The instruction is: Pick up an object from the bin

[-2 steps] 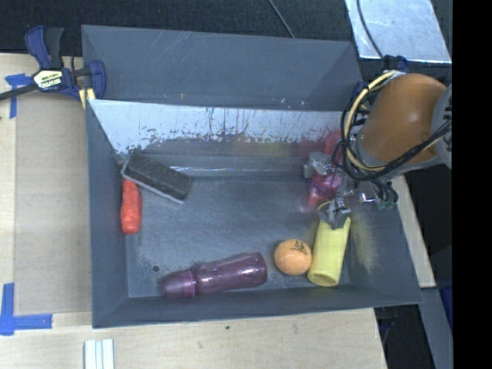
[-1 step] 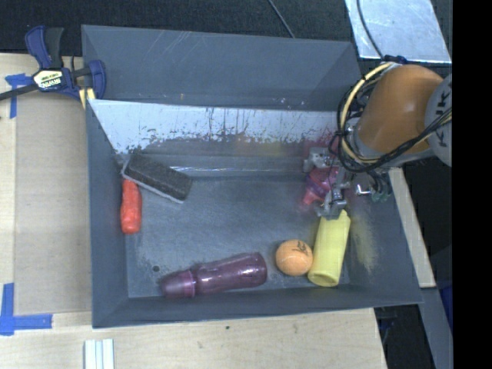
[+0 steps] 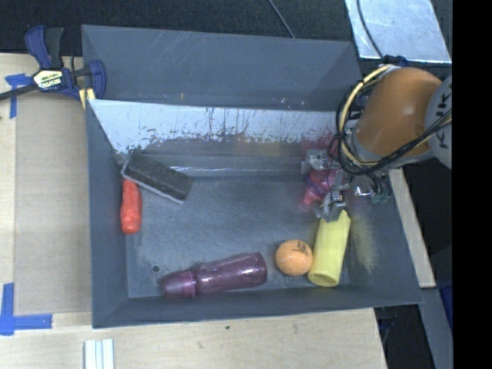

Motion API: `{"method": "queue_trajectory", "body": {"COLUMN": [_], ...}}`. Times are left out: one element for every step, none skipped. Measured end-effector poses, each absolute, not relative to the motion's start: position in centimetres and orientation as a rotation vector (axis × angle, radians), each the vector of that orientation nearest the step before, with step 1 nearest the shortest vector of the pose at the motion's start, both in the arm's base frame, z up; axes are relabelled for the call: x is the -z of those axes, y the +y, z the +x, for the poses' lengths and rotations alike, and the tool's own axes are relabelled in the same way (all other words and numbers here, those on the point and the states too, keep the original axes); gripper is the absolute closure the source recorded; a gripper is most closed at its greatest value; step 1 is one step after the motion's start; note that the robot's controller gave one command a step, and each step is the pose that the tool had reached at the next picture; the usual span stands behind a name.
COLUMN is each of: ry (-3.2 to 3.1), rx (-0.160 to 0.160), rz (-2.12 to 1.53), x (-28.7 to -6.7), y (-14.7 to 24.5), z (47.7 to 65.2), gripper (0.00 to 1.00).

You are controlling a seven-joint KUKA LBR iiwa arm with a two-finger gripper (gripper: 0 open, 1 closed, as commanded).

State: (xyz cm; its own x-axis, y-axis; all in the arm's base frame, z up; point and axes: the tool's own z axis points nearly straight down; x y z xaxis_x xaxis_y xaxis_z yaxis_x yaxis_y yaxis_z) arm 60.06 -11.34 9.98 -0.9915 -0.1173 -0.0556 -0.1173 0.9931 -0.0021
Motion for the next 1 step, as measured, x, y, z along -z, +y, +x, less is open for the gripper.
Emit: {"method": "queue_trajectory", "body": {"ry": [3.078], "rx": [-0.016], "rz": [-0.030], "x": [-7.48], "y": [-12.36], "z": [60.97], "gripper": [0.00]}}
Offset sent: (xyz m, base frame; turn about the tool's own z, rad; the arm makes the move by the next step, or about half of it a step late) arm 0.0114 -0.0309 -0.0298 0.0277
